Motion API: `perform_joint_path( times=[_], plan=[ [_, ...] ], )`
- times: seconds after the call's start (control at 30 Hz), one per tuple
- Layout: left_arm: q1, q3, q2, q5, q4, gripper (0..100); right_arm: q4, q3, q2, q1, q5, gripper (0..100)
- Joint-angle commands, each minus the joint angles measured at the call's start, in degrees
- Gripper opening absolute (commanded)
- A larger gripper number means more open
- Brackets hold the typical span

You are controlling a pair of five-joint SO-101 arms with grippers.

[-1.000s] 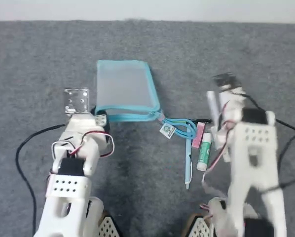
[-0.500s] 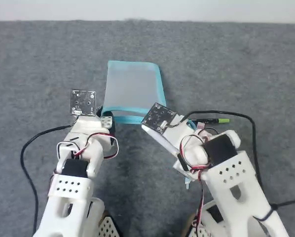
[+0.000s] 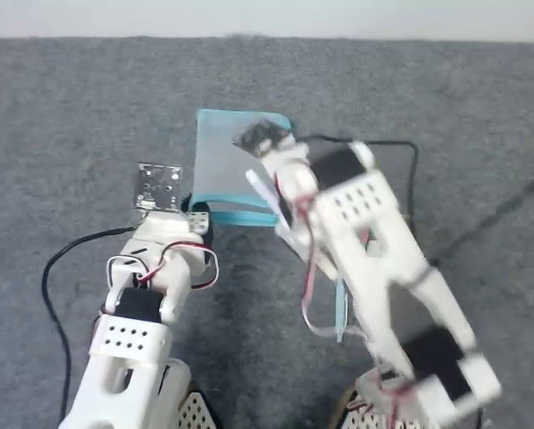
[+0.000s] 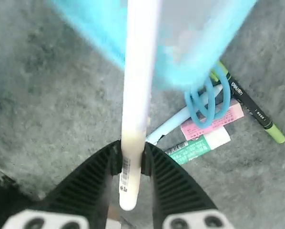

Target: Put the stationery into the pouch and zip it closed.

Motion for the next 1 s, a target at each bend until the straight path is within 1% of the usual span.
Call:
perform_joint_path(
  times=[0.0,0.07,0.17,0.27,0.33,0.43,0.57,0.67,0.73,0.8,0.83,0.97],
  plan=[
    [3.6,-0.4,0.2,-0.9,-2.0,1,4.7,-14.4,9.5,-0.1,-2.2,0.6],
    [2.6,-0.6,0.2,-0.6,-2.0,1,4.6,-16.2,11.9,0.4,-1.8,0.6],
    [-1.8,-0.9,0.2,-0.4,-2.4,1,4.4,-16.2,10.8,0.7,-1.1,0.6],
    [-5.0,-1.5,0.2,-0.2,-2.4,1,4.4,-11.8,3.8,0.3,2.2,0.6],
    [-6.2,-1.6,0.2,1.5,-2.4,1,4.0,-6.2,-2.8,-0.5,4.0,0.6],
    [-7.0,-2.2,0.1,2.1,-2.5,1,3.7,3.2,-11.6,-1.6,6.2,0.6],
    [-7.0,-2.6,0.0,2.5,-2.2,1,-2.5,16.4,-19.5,-1.4,6.3,0.6],
    [-7.3,-2.2,0.1,2.5,-2.0,1,-10.9,27.6,-23.0,-1.4,5.9,0.6],
    [-9.5,-2.2,0.1,2.5,-2.0,1,-17.1,34.4,-24.8,-0.1,4.4,0.6],
    [-11.8,-2.2,0.1,2.3,-2.0,1,-20.6,39.6,-26.3,4.8,2.5,0.6],
    [-12.7,-2.2,0.1,2.3,-2.0,1,-22.1,41.6,-26.8,9.0,1.8,0.6],
    [-13.1,-2.2,0.1,2.3,-2.0,1,-30.0,44.0,-26.9,30.5,2.8,0.6]
  ],
)
